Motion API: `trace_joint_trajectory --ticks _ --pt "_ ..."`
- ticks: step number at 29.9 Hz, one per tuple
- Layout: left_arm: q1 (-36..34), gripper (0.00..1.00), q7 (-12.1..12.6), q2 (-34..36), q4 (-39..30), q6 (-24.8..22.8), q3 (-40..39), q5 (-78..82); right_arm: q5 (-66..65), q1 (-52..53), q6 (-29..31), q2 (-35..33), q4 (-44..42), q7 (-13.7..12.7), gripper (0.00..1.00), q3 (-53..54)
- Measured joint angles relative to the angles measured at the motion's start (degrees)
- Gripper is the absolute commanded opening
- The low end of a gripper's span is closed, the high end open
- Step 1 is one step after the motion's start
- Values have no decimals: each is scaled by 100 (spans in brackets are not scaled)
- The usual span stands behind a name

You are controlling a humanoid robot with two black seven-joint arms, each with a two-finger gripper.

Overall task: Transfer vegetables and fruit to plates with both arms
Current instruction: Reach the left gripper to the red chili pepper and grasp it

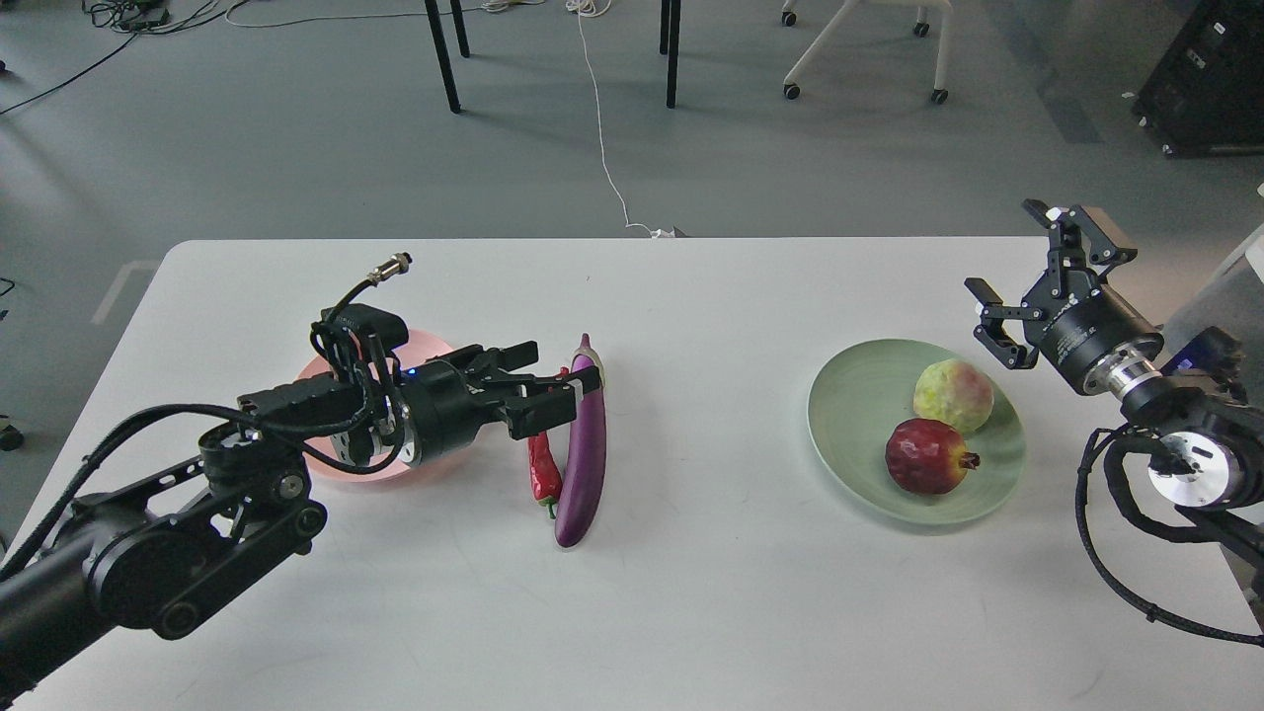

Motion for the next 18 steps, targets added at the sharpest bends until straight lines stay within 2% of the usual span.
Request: trace_joint_trajectory --ticks 4,7,11,18 --pt "-642 91 198 -13 474 -15 801 189 -3 0 -4 -1 60 0 99 6" --pt "-926 87 327 -103 985 -15 1108 205 -8 2 -5 0 63 1 99 12" --pt "-1073 84 350 -300 1445 -15 1288 207 -10 5 -5 -3 69 2 99 19" --pt "-1027 79 343 -421 1573 -15 1491 138 -10 5 -5 -34 63 2 99 23"
